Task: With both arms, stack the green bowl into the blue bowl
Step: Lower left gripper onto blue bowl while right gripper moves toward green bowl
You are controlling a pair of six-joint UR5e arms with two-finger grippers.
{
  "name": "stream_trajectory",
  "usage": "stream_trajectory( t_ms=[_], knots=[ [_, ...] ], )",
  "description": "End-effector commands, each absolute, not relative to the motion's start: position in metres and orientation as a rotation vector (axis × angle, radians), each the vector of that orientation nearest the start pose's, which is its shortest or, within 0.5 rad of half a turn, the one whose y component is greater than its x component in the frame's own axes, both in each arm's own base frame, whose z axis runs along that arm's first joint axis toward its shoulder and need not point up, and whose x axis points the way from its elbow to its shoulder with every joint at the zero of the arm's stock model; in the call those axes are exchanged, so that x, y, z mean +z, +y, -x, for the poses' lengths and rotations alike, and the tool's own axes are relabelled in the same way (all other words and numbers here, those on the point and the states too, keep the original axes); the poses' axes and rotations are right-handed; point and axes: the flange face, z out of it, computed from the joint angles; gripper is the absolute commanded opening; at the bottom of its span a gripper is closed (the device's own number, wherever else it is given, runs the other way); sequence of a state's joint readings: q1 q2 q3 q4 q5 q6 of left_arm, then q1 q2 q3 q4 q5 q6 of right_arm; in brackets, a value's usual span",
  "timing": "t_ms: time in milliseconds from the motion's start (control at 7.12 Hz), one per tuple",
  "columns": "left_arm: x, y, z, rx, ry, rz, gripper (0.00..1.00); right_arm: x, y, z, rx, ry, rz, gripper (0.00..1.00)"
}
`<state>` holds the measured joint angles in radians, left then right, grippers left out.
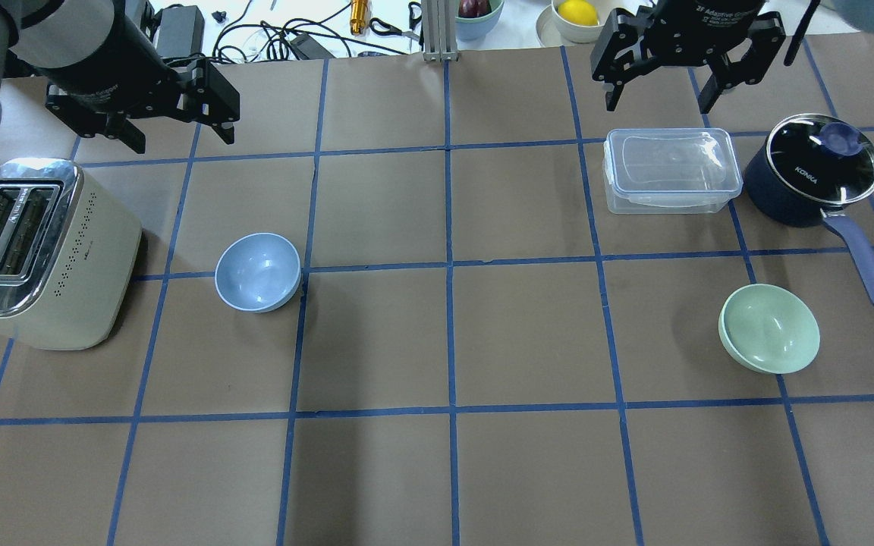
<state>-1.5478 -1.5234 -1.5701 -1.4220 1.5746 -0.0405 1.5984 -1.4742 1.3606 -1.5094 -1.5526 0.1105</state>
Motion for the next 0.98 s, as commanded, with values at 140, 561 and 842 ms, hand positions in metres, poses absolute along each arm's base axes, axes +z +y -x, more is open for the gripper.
stream_trajectory(
  t_ms=[140, 561, 842],
  knots=[
    [0.523, -0.487, 0.121, -0.279, 3.121, 0.099, 1.0, 0.536, -0.532, -0.15, -0.079, 3.118, -0.129, 1.0],
    [0.431, -0.467, 0.122, -0.025, 3.129, 0.103, 1.0, 0.535, -0.532, -0.15, -0.075, 3.119, -0.129, 1.0],
    [0.364, -0.483, 0.132, -0.231, 3.135, 0.116, 1.0, 0.518, -0.539, -0.134, -0.003, 3.138, -0.106, 1.0]
  ],
)
